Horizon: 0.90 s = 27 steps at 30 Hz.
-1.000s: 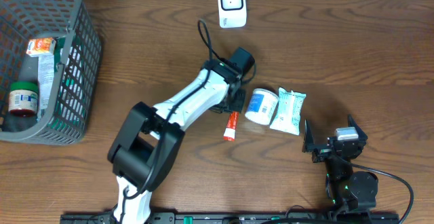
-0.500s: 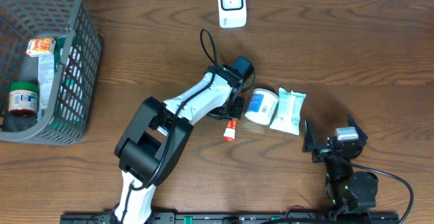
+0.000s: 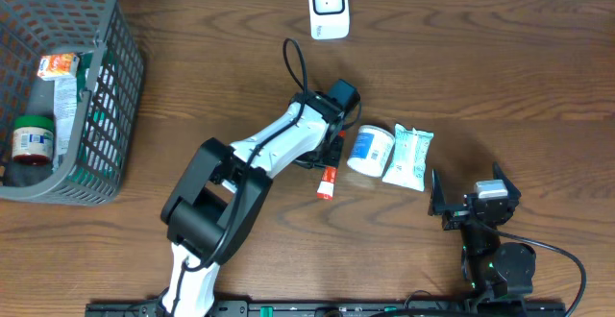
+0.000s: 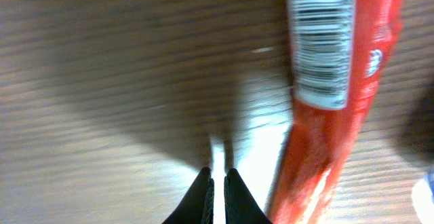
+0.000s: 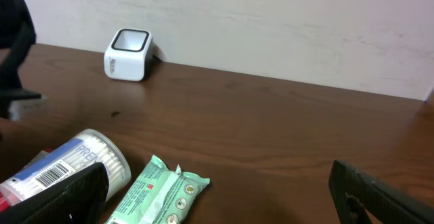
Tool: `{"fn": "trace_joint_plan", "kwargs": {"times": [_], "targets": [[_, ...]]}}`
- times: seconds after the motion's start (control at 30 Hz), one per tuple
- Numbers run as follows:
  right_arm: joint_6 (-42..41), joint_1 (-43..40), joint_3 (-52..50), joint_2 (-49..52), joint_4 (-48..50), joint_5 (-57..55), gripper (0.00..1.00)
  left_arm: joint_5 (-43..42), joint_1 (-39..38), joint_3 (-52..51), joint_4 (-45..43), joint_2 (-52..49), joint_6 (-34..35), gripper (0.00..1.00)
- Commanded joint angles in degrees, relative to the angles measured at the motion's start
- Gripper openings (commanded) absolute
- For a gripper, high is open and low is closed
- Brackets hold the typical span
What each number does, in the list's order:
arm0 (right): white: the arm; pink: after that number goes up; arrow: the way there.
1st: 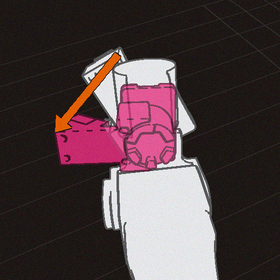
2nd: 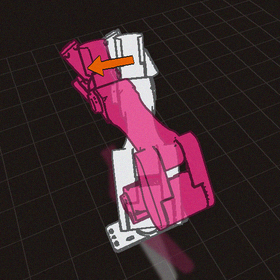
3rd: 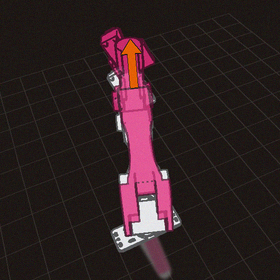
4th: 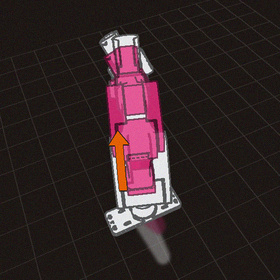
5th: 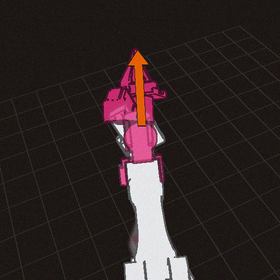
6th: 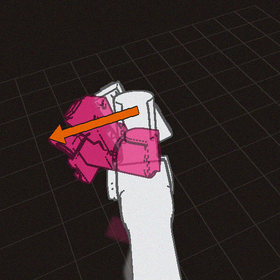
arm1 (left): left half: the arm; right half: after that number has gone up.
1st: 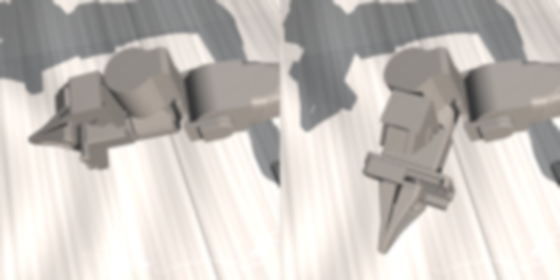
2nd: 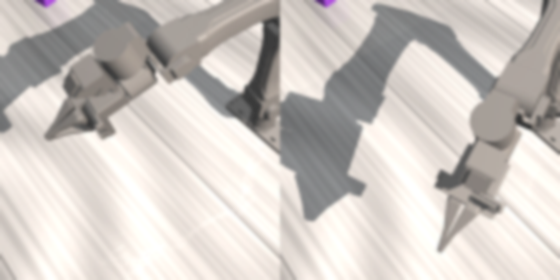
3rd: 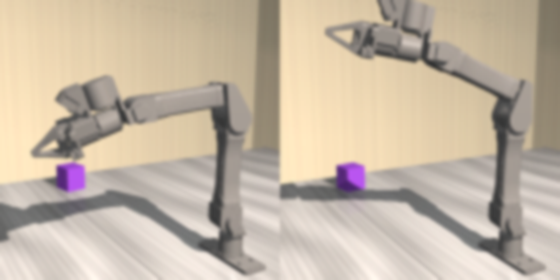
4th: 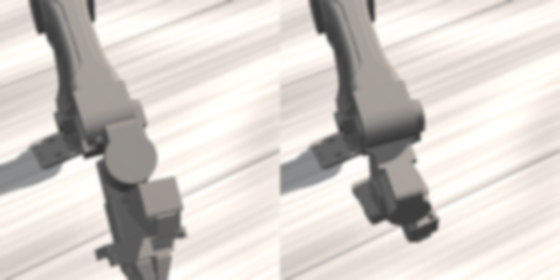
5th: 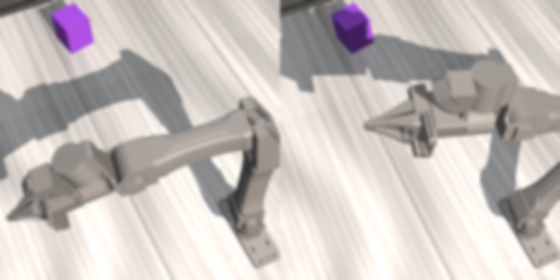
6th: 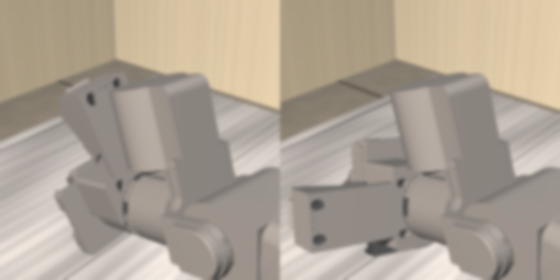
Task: Scan the item barcode
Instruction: 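Release the red sachet onto the table left of the swab tub, then reach into the basket and grasp the green-capped jar with the left gripper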
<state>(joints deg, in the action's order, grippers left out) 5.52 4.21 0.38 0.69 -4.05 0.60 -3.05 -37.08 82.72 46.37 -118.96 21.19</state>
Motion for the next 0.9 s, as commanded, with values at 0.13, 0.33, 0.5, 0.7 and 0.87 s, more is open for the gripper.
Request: {"fn": "trace_joint_plan", "kwargs": {"times": [0.13, 0.33, 0.5, 0.7, 0.87], "targets": [[0.35, 0.28, -0.07, -0.31, -0.24, -0.11, 0.99, 10.67, 2.36, 1.25, 3.52, 14.67, 0.26, 0.08], [0.35, 0.28, -0.07, -0.31, -0.24, -0.11, 0.99, 11.32, 10.47, 2.4, 4.24, 28.02, -1.05, 0.08], [0.35, 0.28, -0.07, -0.31, -0.24, -0.11, 0.99, 13.11, 23.58, 2.51, 2.19, 40.61, -1.68, 0.29], [0.35, 0.28, -0.07, -0.31, -0.22, -0.13, 0.99, 13.18, 38.82, 2.51, -1.73, 47.52, -1.68, 0.45], [0.33, 0.28, -0.07, -0.31, -0.24, -0.11, 0.99, 13.18, 50.16, 2.51, -3.69, 47.36, -1.62, 0.51]]}}
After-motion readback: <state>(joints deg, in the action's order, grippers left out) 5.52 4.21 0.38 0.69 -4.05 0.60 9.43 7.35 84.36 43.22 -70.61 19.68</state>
